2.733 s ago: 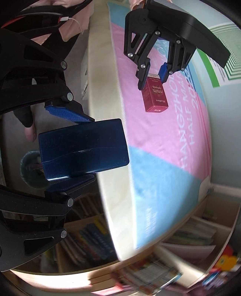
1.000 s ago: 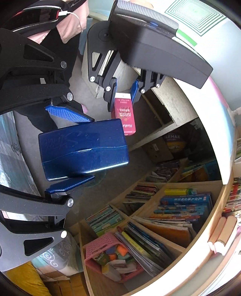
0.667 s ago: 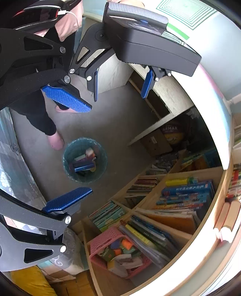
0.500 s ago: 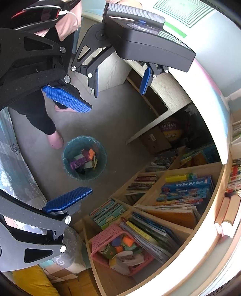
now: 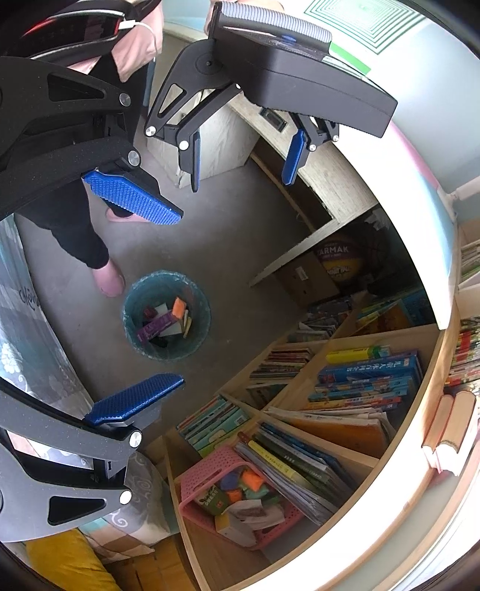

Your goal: Collect trash

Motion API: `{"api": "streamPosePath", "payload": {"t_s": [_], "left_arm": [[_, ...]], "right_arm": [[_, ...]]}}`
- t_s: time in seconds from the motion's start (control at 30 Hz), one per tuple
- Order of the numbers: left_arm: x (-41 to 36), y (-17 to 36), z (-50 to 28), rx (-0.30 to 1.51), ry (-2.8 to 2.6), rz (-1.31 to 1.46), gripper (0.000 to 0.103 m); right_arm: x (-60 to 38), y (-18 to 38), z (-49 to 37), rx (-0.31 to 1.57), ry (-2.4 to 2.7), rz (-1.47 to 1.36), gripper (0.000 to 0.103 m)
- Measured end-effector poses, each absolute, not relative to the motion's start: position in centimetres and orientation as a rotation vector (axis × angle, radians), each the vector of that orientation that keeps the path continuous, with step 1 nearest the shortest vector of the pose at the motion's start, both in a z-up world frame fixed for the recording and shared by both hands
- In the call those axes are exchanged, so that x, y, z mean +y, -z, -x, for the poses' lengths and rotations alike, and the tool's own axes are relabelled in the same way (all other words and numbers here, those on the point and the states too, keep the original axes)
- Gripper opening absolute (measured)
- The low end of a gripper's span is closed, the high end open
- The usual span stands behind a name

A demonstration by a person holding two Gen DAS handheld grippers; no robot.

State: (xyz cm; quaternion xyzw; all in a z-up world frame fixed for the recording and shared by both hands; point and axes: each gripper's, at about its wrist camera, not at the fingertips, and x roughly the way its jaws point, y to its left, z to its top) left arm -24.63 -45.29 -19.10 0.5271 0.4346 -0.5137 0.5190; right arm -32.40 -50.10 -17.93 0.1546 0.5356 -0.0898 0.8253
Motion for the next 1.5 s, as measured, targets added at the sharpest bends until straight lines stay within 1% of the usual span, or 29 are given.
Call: {"api": "streamPosePath", "payload": {"t_s": [0.3, 0.53, 0.77, 1.17, 1.5], "left_arm": [[-44.2, 17.4, 23.7, 1.041, 1.220, -1.199, 0.088], [-42.5, 15.7, 22.6, 1.028, 1.186, -1.144, 0.096], [-39.5, 12.8, 20.6, 1.031, 1.133, -1.027, 0.096], [-30.4, 8.9, 14.6, 1.035, 0.925, -0.831, 0.096], [-20.9, 7.6, 8.8, 1.082, 0.704, -0.648, 0.096]], "right_arm": [[-49.8, 17.1, 32.1, 1.118, 0.213, -0.336, 0.086], [-49.0, 16.2, 31.5, 1.106, 0.217, -0.325, 0.089], [-47.5, 14.6, 29.9, 1.078, 0.209, -0.316, 0.090], [-40.8, 11.6, 22.2, 1.038, 0.076, -0.198, 0.090], [-32.6, 10.5, 15.0, 1.032, -0.110, -0.053, 0.090]]}}
